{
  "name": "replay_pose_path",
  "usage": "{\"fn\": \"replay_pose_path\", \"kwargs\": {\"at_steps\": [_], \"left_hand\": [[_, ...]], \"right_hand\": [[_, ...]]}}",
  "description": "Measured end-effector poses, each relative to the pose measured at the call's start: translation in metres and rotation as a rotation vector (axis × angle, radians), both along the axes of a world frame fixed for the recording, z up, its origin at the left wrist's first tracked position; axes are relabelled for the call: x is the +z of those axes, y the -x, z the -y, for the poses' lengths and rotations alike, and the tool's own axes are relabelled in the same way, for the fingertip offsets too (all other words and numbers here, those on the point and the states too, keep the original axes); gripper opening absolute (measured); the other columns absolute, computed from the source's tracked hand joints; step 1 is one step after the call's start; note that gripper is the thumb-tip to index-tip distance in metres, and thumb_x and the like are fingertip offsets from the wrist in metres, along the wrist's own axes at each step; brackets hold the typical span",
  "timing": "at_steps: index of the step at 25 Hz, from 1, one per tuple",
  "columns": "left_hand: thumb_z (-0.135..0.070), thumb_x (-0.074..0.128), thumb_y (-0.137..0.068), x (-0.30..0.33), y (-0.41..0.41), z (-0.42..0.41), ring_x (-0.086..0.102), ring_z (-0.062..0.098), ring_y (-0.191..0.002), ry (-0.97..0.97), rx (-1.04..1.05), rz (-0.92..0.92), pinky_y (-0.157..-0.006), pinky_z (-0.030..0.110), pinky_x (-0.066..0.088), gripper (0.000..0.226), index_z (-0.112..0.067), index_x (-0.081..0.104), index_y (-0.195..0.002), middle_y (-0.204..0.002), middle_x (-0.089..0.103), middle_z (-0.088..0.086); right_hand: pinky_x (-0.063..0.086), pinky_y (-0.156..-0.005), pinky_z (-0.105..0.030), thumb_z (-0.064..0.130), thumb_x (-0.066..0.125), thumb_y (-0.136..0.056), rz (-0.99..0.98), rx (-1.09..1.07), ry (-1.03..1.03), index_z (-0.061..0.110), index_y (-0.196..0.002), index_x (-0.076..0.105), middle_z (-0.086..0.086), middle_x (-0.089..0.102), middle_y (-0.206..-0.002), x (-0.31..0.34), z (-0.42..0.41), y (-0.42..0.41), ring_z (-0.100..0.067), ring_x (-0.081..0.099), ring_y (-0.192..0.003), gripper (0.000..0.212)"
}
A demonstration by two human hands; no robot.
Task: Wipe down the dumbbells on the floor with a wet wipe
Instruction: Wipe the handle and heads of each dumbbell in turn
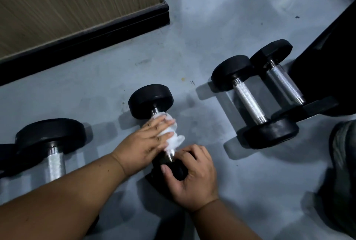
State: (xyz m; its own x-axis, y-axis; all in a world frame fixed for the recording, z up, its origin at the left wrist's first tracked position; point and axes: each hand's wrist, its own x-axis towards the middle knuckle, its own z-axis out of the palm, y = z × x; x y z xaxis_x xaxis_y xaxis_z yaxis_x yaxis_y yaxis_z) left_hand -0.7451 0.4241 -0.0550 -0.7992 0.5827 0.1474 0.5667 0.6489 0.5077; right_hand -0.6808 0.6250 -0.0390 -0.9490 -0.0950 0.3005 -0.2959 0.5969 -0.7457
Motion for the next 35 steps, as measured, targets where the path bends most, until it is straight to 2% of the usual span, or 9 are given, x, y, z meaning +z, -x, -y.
{"fn": "replay_pose_path", "kwargs": {"at_steps": [3,5,8,12,18,22,24,28,35], "left_hand": [[-0.033,0.040,-0.107,-0.005,0.003,-0.006,0.023,0.022,-0.153,-0.039,0.141,0.011,-0.123,0.034,0.026,0.042,-0.013,0.062,-0.136,-0.159,0.039,0.000],[-0.034,0.040,-0.107,-0.007,0.002,-0.014,0.024,0.023,-0.153,-0.061,0.160,0.019,-0.122,0.036,0.027,0.043,-0.010,0.065,-0.134,-0.159,0.040,0.001],[-0.035,0.040,-0.107,-0.006,0.009,-0.027,0.023,0.023,-0.153,-0.071,0.167,0.013,-0.122,0.042,0.028,0.044,-0.010,0.067,-0.131,-0.157,0.042,0.001],[-0.029,0.045,-0.106,-0.005,-0.003,-0.038,0.026,0.023,-0.152,-0.082,0.085,0.014,-0.123,0.044,0.026,0.038,-0.008,0.068,-0.129,-0.154,0.046,0.004],[-0.020,0.051,-0.103,-0.003,0.007,-0.012,0.029,0.032,-0.150,-0.053,-0.128,-0.072,-0.121,0.048,0.029,0.036,-0.006,0.063,-0.135,-0.154,0.045,0.010],[-0.029,0.043,-0.106,-0.007,0.014,-0.022,0.023,0.024,-0.153,-0.101,0.130,0.027,-0.124,0.042,0.023,0.040,-0.010,0.062,-0.136,-0.157,0.041,0.002],[-0.029,0.040,-0.108,-0.008,0.000,-0.033,0.023,0.027,-0.153,-0.083,0.039,-0.001,-0.124,0.043,0.020,0.041,-0.009,0.063,-0.136,-0.156,0.042,0.006],[-0.021,0.047,-0.105,-0.002,0.002,-0.019,0.029,0.031,-0.151,-0.049,-0.158,-0.068,-0.121,0.051,0.026,0.037,-0.009,0.062,-0.137,-0.155,0.045,0.009],[-0.030,0.046,-0.105,-0.008,0.008,-0.025,0.023,0.024,-0.153,-0.135,0.162,0.041,-0.122,0.042,0.027,0.040,-0.011,0.064,-0.134,-0.158,0.040,0.001]], "right_hand": [[0.047,-0.075,-0.043,0.047,0.065,-0.090,-0.002,-0.014,-0.119,0.017,-0.082,0.071,0.000,0.062,-0.089,0.009,-0.009,0.002,-0.025,0.057,-0.083,0.032],[0.046,-0.081,-0.046,0.038,0.064,-0.091,-0.076,-0.016,-0.223,0.018,-0.082,0.072,0.000,0.066,-0.094,0.017,-0.008,0.001,-0.027,0.059,-0.089,0.023],[0.046,-0.079,-0.044,0.033,0.068,-0.086,-0.104,0.027,-0.236,0.019,-0.076,0.070,0.001,0.064,-0.083,0.023,0.002,-0.003,-0.027,0.057,-0.079,0.017],[0.044,-0.071,-0.038,0.038,0.074,-0.077,-0.103,-0.087,-0.255,0.021,-0.069,0.069,0.001,0.061,-0.075,0.017,0.000,0.003,-0.026,0.054,-0.072,0.019],[0.045,-0.069,-0.042,0.038,0.072,-0.077,-0.110,-0.065,-0.250,0.020,-0.068,0.068,-0.001,0.062,-0.075,0.017,0.002,0.003,-0.029,0.055,-0.071,0.020],[0.044,-0.068,-0.042,0.037,0.073,-0.075,-0.112,-0.078,-0.248,0.018,-0.066,0.067,-0.002,0.062,-0.075,0.016,-0.001,0.004,-0.029,0.055,-0.071,0.021],[0.045,-0.068,-0.041,0.037,0.073,-0.075,-0.103,-0.081,-0.236,0.019,-0.068,0.069,-0.001,0.062,-0.075,0.016,-0.001,0.005,-0.029,0.055,-0.071,0.020],[0.044,-0.069,-0.040,0.037,0.072,-0.076,-0.100,-0.068,-0.267,0.019,-0.069,0.070,-0.002,0.063,-0.076,0.018,0.003,0.003,-0.029,0.055,-0.071,0.020],[0.044,-0.067,-0.042,0.036,0.073,-0.075,-0.082,-0.095,-0.264,0.018,-0.067,0.068,-0.003,0.060,-0.074,0.019,0.003,0.004,-0.029,0.054,-0.070,0.021]]}}
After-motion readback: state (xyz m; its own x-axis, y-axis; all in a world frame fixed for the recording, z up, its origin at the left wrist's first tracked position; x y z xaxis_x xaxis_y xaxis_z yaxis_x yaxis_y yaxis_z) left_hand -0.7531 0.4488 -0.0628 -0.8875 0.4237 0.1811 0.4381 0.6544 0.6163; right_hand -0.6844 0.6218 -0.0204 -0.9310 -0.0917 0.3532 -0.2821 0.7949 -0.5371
